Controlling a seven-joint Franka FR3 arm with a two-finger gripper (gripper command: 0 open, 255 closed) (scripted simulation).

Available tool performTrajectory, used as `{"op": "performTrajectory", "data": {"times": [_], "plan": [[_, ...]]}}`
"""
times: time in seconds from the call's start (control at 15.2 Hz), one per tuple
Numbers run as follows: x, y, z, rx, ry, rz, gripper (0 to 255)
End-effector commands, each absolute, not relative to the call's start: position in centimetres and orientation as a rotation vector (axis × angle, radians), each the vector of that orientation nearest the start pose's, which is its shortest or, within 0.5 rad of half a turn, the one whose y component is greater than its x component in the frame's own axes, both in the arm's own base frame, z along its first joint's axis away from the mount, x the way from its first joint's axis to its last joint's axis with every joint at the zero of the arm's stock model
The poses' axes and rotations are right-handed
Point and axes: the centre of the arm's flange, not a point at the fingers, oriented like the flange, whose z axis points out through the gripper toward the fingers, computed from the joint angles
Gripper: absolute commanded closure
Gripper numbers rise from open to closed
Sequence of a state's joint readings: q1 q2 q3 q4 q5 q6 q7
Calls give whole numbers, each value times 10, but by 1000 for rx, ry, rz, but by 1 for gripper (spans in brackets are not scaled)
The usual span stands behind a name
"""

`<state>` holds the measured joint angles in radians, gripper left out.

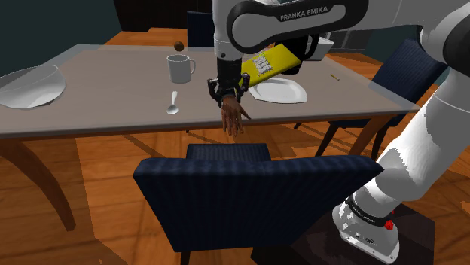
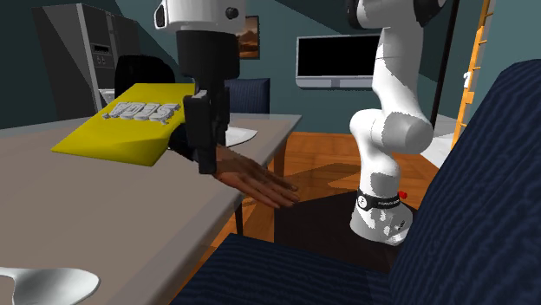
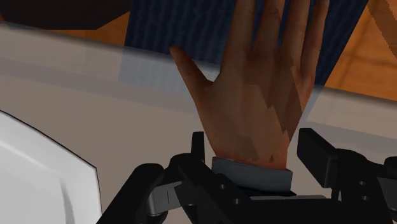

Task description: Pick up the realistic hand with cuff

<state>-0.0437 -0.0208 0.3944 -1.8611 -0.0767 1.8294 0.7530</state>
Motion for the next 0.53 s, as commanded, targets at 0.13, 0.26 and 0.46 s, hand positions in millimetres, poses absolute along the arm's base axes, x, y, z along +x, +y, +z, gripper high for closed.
{"op": "performTrajectory", "data": {"times": [0.13,0.26,0.46], "plan": [[523,187,541,-3159,611,-52,255],[523,187,552,-3159,611,-52,255],[523,187,568,-3159,611,-52,255]]}}
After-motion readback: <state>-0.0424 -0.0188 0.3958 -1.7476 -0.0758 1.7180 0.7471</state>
